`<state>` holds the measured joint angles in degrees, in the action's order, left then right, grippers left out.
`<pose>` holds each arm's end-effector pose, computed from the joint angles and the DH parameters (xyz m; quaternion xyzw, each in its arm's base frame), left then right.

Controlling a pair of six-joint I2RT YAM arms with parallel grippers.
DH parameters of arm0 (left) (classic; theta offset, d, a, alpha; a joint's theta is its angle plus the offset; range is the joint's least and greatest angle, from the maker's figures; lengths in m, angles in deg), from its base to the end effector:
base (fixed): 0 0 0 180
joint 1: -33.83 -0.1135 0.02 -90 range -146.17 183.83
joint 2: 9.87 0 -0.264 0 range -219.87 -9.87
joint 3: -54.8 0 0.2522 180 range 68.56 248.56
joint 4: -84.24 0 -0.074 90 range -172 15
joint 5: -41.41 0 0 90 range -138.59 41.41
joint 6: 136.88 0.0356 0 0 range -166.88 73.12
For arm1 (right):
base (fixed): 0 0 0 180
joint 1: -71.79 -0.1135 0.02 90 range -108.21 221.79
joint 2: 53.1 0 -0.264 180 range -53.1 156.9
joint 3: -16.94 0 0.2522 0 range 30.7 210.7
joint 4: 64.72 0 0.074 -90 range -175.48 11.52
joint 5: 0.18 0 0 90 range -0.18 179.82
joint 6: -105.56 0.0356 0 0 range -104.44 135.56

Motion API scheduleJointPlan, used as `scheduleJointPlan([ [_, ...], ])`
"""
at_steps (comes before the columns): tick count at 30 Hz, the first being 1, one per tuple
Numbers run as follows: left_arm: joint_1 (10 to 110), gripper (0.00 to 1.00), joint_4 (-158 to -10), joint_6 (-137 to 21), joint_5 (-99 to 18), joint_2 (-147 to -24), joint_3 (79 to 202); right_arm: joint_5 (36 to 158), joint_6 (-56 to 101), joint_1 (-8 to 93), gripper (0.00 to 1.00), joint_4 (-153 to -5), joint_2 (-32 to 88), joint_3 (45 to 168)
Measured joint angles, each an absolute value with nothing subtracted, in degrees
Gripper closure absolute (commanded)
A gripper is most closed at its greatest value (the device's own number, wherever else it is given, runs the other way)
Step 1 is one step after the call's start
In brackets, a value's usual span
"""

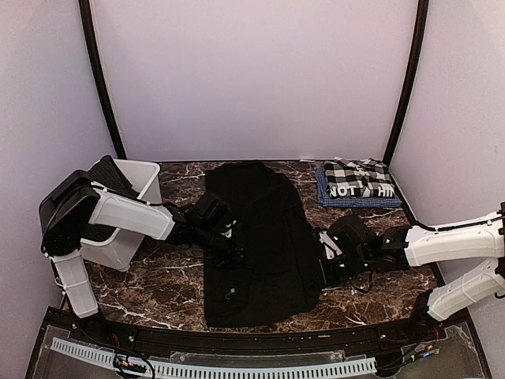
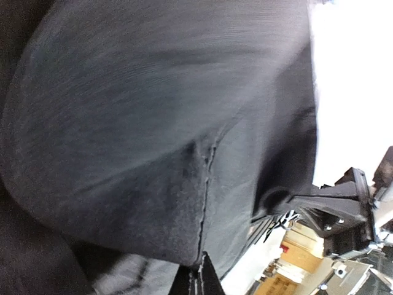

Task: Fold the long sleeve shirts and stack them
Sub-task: Adjust the sleeve at the center of the board, then fold the 1/3-folded shirt at the center of the board.

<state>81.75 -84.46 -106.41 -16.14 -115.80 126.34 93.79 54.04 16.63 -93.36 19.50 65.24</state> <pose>0.2360 -0.2898 0.1505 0.0149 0.8954 -0.4450 0.0056 0.1333 0.1959 0.1742 -0.1483 0.9360 0.2541 0.1934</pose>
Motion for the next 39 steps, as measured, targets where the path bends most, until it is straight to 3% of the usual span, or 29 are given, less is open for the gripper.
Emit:
scheduleJointPlan([
  [10,79.9,1.0,-73.9,-97.3,-25.6,-104.3,134.8,92.3,54.1,16.6,1.0,-95.1,18.2,64.9],
  [20,68.3,1.0,-66.9,-82.6,-32.6,-101.0,154.6,90.4,55.7,16.6,1.0,-97.9,16.2,64.3],
  [31,63.8,1.0,-77.5,-67.5,-32.1,-116.3,187.9,85.7,56.1,16.4,1.0,-101.5,13.7,66.4],
  [39,59.9,1.0,-85.2,-64.8,-28.1,-125.8,192.2,90.0,52.3,12.8,1.0,-100.0,13.3,70.6],
])
